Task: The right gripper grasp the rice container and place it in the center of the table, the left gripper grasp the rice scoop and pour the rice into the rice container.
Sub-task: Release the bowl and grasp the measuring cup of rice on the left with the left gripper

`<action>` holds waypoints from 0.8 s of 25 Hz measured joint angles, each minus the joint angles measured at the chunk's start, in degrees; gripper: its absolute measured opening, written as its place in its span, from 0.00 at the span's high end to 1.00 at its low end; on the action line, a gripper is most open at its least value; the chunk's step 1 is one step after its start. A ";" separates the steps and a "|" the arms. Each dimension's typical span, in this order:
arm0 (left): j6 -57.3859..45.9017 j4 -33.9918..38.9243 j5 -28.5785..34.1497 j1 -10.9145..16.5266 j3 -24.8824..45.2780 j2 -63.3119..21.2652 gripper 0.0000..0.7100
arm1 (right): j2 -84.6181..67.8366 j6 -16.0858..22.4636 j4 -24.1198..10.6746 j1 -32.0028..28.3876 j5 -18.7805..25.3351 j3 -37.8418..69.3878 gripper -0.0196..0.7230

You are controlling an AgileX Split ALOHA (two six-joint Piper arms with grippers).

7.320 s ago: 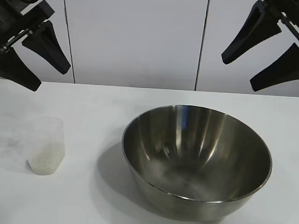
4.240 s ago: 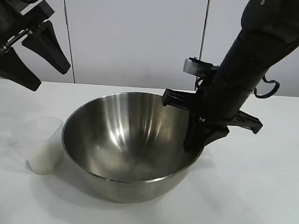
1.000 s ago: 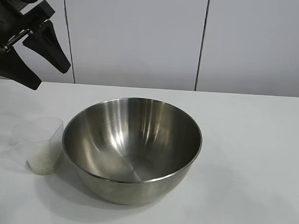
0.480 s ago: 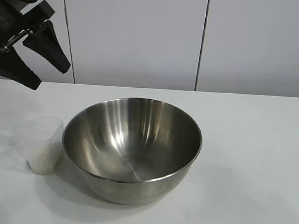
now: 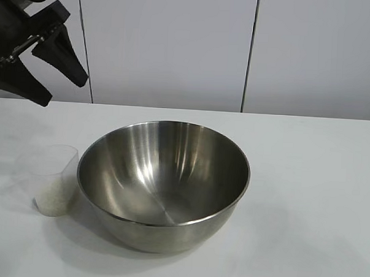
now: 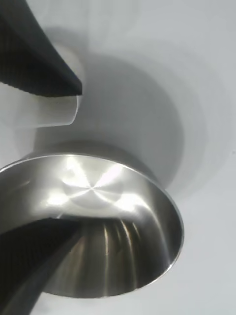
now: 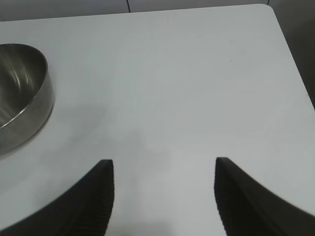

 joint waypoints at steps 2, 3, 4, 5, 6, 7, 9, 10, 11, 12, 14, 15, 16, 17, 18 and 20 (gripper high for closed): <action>1.83 0.78 -4.73 0.00 0.00 -0.90 0.29 | 0.00 0.00 0.00 0.00 0.00 0.00 0.42; 3.04 1.35 -7.80 -0.05 0.00 -2.00 0.29 | 0.00 0.00 0.00 0.00 0.00 0.00 0.42; 4.03 1.80 -10.83 -0.04 0.00 -3.50 0.29 | 0.00 0.00 0.00 0.00 0.00 0.00 0.42; 4.67 2.26 -13.78 -0.11 0.00 -4.94 0.29 | 0.00 0.00 0.00 0.00 0.00 0.00 0.42; 5.07 2.87 -15.91 -0.22 0.00 -6.89 0.29 | 0.00 0.00 0.00 0.00 0.00 0.00 0.42; 5.32 3.84 -17.89 -0.22 0.00 -8.90 0.29 | 0.00 0.00 0.00 0.00 0.00 0.00 0.42; 5.45 6.20 -20.39 -0.22 0.00 -12.62 0.29 | 0.00 0.00 0.00 0.00 -0.05 0.00 0.42; 5.32 8.02 -21.22 -0.22 0.00 -14.55 0.29 | 0.00 0.00 0.00 0.00 -0.05 0.00 0.42; 4.81 10.22 -21.89 -0.22 0.00 -16.45 0.29 | 0.00 0.00 0.00 0.00 -0.05 0.00 0.42; 4.14 12.34 -22.82 -0.22 0.18 -18.10 0.29 | 0.00 0.00 0.00 0.00 -0.05 0.00 0.42; 0.62 18.07 -25.36 -0.49 2.38 -22.72 0.29 | 0.00 0.00 0.00 0.00 -0.06 0.00 0.42; -1.77 21.37 -27.22 -0.83 4.08 -25.44 0.29 | 0.00 0.00 0.00 0.00 -0.11 0.00 0.42; -5.10 24.22 -29.15 -1.42 6.76 -27.92 0.29 | 0.00 0.00 0.00 0.00 -0.17 0.00 0.42; -8.92 27.72 -31.66 -2.25 10.10 -31.05 0.29 | 0.00 0.00 0.00 0.00 -0.17 0.00 0.42; -13.13 31.16 -34.65 -3.01 13.31 -34.30 0.29 | 0.00 0.00 0.00 0.00 -0.22 0.00 0.42; -21.19 37.09 -41.13 -4.91 22.23 -40.04 0.29 | 0.00 0.00 0.00 0.00 -0.22 0.00 0.42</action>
